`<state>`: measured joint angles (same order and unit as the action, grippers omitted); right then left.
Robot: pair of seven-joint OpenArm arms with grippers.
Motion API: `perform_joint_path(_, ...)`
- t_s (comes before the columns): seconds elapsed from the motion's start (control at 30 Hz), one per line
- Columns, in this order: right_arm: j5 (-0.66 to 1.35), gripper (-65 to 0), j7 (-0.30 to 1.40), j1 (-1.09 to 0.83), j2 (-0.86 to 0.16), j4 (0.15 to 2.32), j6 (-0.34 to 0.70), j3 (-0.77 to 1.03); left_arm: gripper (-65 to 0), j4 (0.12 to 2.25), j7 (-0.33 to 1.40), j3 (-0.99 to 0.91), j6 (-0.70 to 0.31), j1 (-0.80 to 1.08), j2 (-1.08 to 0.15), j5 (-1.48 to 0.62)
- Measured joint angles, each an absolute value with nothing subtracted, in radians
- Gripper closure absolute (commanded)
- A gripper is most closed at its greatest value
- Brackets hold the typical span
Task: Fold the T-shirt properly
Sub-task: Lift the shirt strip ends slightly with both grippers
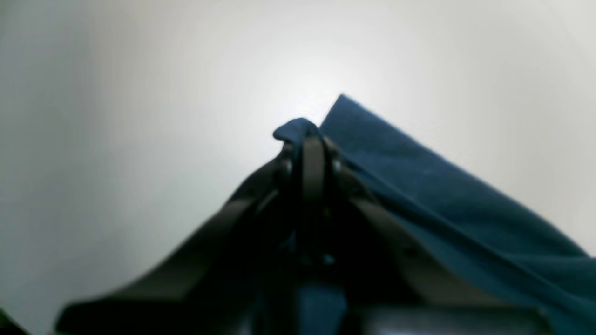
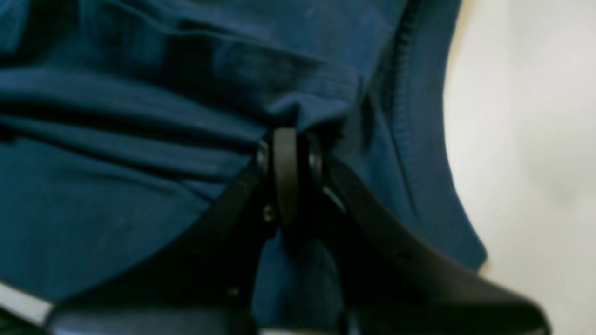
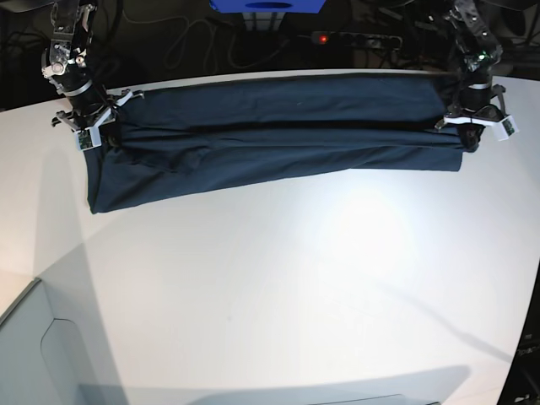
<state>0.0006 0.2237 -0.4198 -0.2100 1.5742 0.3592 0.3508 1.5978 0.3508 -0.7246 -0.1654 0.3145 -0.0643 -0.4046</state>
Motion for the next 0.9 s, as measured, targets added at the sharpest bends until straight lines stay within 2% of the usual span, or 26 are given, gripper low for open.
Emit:
perform_joint_path(0.27,-0.001,-0.1,0.228,-0.451,-0.199,1.740,0.359,0.353,0.0,1.731,0.343,-0.729,-0.166,0.339,-0.030,-0.406)
perform_joint_path(0.57,0.002,-0.1,0.219,-0.532,-0.196,1.946,0.359,0.353,0.0,1.760,0.344,-0.730,-0.166,0.374,-0.028,-0.405)
perform_joint_path(0.9,0.001,-0.1,0.223,-0.567,-0.188,2.000,0.360,0.414,0.0,1.756,0.344,-0.725,-0.165,0.388,-0.006,-0.405)
